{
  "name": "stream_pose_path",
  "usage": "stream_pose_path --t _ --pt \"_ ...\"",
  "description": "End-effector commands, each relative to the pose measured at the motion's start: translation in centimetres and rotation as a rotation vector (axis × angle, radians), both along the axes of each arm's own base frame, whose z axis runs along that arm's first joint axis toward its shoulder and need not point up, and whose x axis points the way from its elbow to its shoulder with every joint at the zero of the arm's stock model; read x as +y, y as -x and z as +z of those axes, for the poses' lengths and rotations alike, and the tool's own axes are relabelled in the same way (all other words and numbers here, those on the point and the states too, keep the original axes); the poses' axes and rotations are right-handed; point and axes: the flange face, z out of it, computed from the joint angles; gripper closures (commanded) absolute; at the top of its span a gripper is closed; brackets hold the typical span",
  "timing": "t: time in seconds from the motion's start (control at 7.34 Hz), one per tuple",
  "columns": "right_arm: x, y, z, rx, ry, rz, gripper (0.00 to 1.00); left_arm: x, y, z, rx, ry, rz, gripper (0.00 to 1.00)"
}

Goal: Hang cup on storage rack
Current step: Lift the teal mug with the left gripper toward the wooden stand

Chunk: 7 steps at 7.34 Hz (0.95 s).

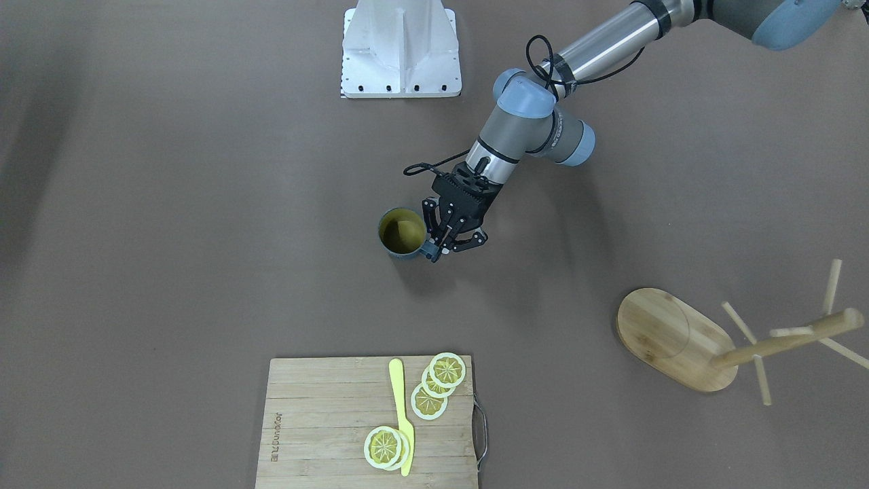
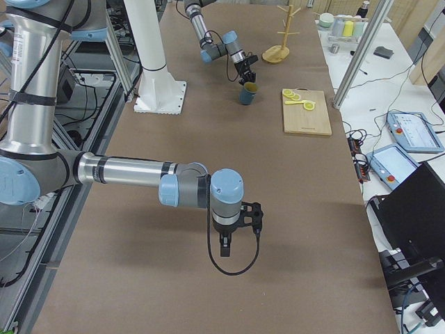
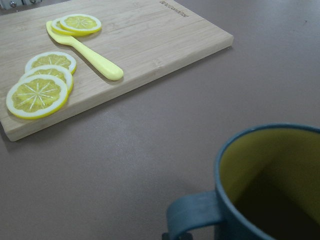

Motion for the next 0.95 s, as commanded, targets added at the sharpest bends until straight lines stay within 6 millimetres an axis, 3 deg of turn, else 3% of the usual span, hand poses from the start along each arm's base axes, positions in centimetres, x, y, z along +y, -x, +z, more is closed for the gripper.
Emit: stream_pose_path --t 0.0,0.82 --pt "-0.1 0.0 0.0 0.0 -0.001 0.0 0.0 -0.8 1.5 -0.5 0.146 0.119 -0.044 1.0" --pt "0.0 0.0 0.0 0.002 -0.002 -0.001 0.0 -2.5 5.4 -2.8 0.667 0.591 -0.104 1.0"
